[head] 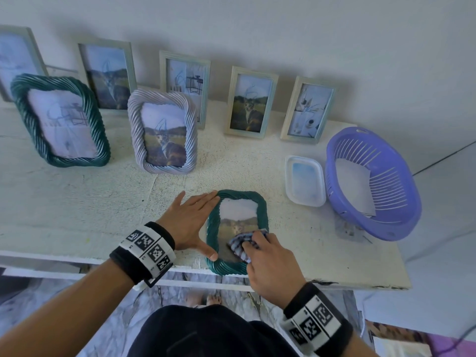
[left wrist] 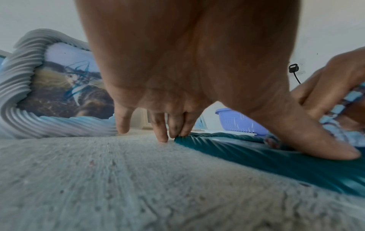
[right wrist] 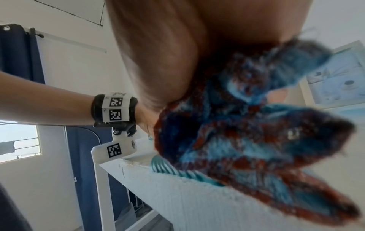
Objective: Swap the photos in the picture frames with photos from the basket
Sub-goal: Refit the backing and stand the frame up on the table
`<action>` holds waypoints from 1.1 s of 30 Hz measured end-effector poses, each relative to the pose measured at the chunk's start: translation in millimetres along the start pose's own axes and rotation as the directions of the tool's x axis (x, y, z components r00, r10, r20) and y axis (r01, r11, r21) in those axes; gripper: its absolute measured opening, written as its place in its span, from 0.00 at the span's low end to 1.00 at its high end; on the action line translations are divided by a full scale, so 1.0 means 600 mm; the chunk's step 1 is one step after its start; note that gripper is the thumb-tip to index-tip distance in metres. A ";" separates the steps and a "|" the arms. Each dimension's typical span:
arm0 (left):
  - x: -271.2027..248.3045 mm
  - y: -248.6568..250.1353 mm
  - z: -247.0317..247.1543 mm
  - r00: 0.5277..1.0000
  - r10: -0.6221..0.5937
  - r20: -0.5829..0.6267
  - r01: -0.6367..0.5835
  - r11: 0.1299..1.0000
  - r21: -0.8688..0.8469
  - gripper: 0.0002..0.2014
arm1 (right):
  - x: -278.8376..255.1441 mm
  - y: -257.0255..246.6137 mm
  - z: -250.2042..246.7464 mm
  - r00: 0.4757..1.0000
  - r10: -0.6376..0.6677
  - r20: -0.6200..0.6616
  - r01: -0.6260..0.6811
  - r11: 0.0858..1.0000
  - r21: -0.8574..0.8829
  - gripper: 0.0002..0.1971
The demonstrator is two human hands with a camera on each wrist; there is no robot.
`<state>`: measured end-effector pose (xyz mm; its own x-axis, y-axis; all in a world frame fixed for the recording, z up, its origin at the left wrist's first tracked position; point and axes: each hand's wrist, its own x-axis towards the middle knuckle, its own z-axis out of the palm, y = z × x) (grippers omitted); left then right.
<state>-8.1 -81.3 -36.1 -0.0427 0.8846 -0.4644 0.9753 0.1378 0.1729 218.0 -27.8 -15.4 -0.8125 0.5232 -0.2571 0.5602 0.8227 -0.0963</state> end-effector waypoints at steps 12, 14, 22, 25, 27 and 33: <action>-0.003 0.004 -0.004 1.000 -0.005 0.014 0.005 1.000 0.002 0.69 | 0.010 0.039 -0.052 0.956 -0.153 0.250 0.095 0.968 0.232 0.21; -0.003 0.003 -0.003 1.000 0.002 0.014 -0.002 1.000 0.000 0.69 | 0.018 0.060 -0.070 0.945 -0.166 0.283 0.086 0.958 0.273 0.19; -0.001 -0.001 0.004 1.000 0.009 0.015 -0.008 0.999 -0.034 0.69 | 0.097 0.160 -0.109 0.980 0.166 -0.106 -0.124 0.938 0.324 0.16; -0.001 0.000 0.004 1.000 0.003 0.015 -0.002 0.999 -0.043 0.69 | 0.142 0.185 -0.097 0.913 0.357 -0.196 -0.321 0.927 0.192 0.18; -0.002 0.001 0.003 1.000 0.001 0.009 0.000 0.999 -0.045 0.69 | 0.163 0.189 -0.089 0.877 0.448 -0.176 -0.436 0.894 0.102 0.20; -0.001 0.000 0.005 1.000 -0.001 0.000 0.001 0.998 -0.059 0.69 | 0.177 0.205 -0.038 0.855 0.518 -0.031 -0.517 0.856 0.025 0.32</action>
<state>-7.4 -83.2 -38.3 -0.0440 0.8842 -0.4650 0.9608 0.1650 0.2228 196.9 133.9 -32.9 -0.4098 0.8802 -0.2394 0.9034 0.4279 0.0267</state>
